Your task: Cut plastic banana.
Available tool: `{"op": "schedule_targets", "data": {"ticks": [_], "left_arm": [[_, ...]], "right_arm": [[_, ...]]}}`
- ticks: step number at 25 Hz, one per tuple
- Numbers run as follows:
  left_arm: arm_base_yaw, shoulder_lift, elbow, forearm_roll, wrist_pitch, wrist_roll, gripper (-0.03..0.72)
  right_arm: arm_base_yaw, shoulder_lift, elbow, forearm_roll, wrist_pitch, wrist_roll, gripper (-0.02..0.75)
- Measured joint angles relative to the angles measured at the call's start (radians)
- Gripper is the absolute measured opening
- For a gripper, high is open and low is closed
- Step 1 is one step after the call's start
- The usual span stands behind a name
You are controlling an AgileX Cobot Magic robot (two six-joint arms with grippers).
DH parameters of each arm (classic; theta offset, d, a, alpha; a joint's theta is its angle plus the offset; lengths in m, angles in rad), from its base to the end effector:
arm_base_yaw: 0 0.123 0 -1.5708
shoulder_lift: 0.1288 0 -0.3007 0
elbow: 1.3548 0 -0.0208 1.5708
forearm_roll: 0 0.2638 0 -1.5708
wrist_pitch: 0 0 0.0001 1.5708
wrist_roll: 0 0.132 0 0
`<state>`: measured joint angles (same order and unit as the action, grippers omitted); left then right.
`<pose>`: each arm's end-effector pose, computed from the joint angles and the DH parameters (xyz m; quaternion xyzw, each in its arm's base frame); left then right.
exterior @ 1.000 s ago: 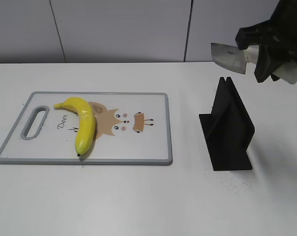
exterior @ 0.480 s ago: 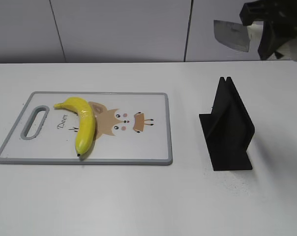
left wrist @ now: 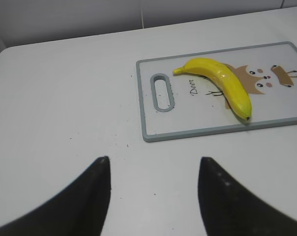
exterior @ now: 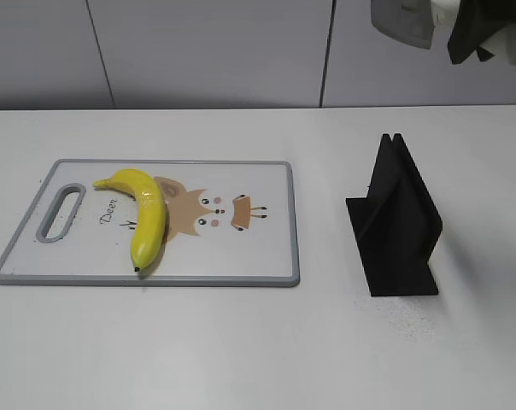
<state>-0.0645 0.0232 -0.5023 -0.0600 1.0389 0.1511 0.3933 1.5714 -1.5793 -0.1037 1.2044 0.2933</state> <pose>0.0311 -0.0088 0.2676 0.0922 0.8476 -0.0074 0.5225 0.3356 0.1254 0.3494 -0.0556 0.9706 0.0285 0.2324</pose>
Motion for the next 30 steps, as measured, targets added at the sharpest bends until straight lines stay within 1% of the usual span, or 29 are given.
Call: {"op": "schedule_targets", "data": {"ticks": [7,11,17,20,23,27,30], "left_arm": [[0.0,0.0,0.0,0.0,0.0,0.0,0.5],[0.0,0.0,0.0,0.0,0.0,0.001,0.492],[0.0,0.055,-0.007,-0.012,-0.011,0.06,0.492],[0.0,0.105,-0.038,-0.021,-0.07,0.115,0.492],[0.0,0.182,-0.082,-0.034,-0.124,0.176,0.498],[0.0,0.328,-0.155,-0.076,-0.137,0.203,0.543],[0.0,0.448,-0.222,-0.106,-0.138,0.242,0.575]], "right_arm": [[0.0,0.0,-0.001,-0.004,0.001,-0.024,0.183],[0.0,0.0,-0.001,-0.005,0.001,-0.074,0.183],[0.0,0.0,-0.001,0.024,0.001,-0.293,0.183],[0.0,0.0,-0.001,0.031,-0.018,-0.394,0.183],[0.0,0.0,-0.001,0.07,-0.062,-0.522,0.183],[0.0,0.018,-0.001,0.18,-0.092,-0.694,0.183],[0.001,0.053,-0.001,0.209,-0.093,-0.767,0.183]]}}
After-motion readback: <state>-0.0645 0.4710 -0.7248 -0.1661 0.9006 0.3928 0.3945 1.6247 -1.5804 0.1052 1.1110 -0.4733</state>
